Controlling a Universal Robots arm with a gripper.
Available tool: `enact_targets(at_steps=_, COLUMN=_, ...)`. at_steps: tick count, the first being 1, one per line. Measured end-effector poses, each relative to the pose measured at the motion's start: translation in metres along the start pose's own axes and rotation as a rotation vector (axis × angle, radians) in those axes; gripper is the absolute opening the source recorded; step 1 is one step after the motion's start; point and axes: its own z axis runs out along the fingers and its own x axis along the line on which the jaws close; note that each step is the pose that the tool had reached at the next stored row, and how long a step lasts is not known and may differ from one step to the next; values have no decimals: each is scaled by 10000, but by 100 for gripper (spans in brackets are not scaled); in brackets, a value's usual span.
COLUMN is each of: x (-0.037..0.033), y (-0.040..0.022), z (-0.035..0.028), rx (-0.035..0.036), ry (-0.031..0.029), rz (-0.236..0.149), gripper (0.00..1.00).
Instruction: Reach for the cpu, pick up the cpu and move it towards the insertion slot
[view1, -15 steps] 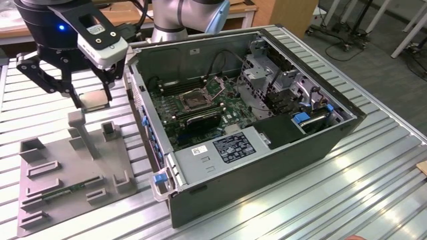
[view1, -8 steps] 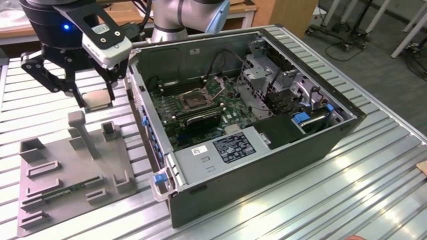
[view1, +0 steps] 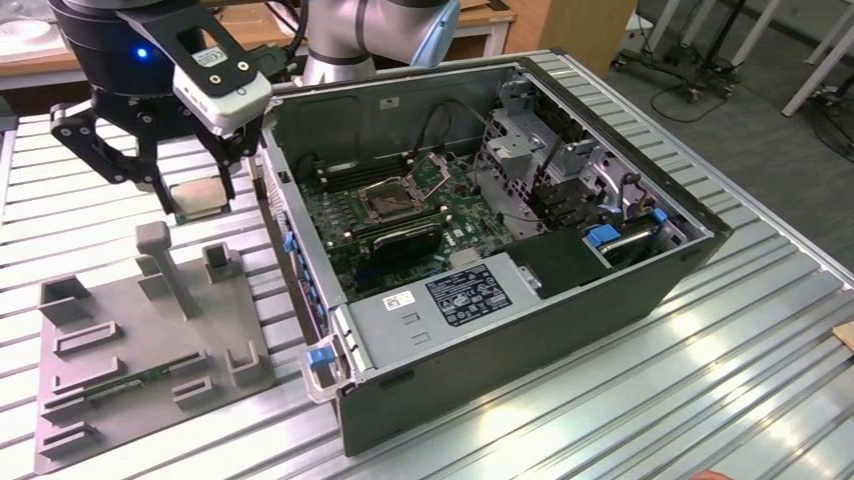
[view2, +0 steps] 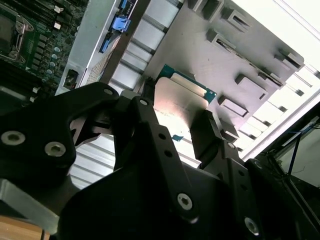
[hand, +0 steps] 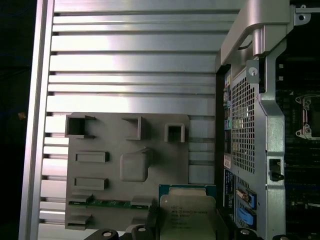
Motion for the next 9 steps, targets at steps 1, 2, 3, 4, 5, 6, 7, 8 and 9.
enact_targets(at_steps=1, x=-5, y=0, z=0, rx=1, ry=0, rz=0, gripper=53)
enact_targets(at_steps=2, x=-10, y=0, z=0, rx=0, ry=0, rz=0, gripper=53)
enact_targets(at_steps=3, x=-14, y=0, z=0, rx=0, ry=0, rz=0, gripper=53)
enact_targets(at_steps=4, x=-19, y=0, z=0, rx=0, ry=0, rz=0, gripper=53)
enact_targets(at_steps=5, x=-24, y=0, z=0, rx=0, ry=0, rz=0, gripper=53)
enact_targets(at_steps=6, x=-29, y=-1, z=0, rx=-1, ry=0, rz=0, gripper=53)
enact_targets(at_steps=7, x=-35, y=-1, z=0, rx=0, ry=0, rz=0, gripper=53)
enact_targets(at_steps=8, x=-42, y=-1, z=0, rx=0, ry=0, rz=0, gripper=53)
enact_targets(at_steps=9, x=-49, y=-1, z=0, rx=0, ry=0, rz=0, gripper=53)
